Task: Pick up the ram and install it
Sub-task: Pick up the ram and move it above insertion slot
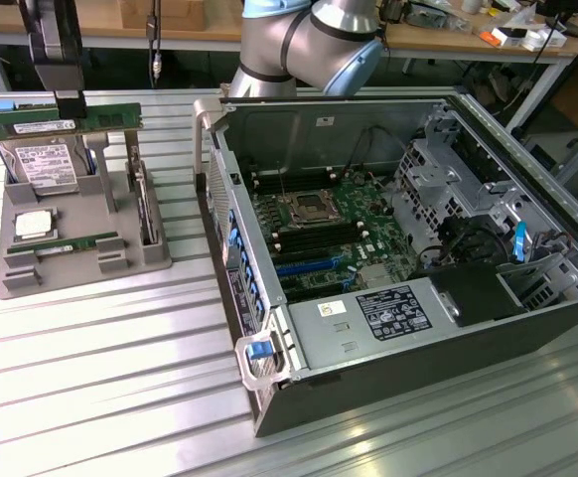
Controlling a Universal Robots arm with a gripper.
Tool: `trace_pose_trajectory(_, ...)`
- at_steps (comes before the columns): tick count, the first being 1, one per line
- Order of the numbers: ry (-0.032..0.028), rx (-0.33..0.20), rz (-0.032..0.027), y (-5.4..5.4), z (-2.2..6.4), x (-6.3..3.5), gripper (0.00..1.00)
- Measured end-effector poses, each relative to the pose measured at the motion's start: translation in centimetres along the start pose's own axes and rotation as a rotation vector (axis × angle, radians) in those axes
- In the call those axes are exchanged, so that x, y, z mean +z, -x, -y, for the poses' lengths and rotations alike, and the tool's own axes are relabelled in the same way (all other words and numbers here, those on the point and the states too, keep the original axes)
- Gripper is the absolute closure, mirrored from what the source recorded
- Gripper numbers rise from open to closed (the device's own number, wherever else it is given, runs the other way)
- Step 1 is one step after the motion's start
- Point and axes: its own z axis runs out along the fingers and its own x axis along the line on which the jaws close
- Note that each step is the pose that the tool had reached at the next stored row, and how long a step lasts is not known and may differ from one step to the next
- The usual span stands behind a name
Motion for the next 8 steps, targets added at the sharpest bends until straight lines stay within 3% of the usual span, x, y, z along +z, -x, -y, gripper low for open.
trace_pose_trajectory(8,0.0000,0.000,0.0000,-0.2,2.12,-0.11,0.88)
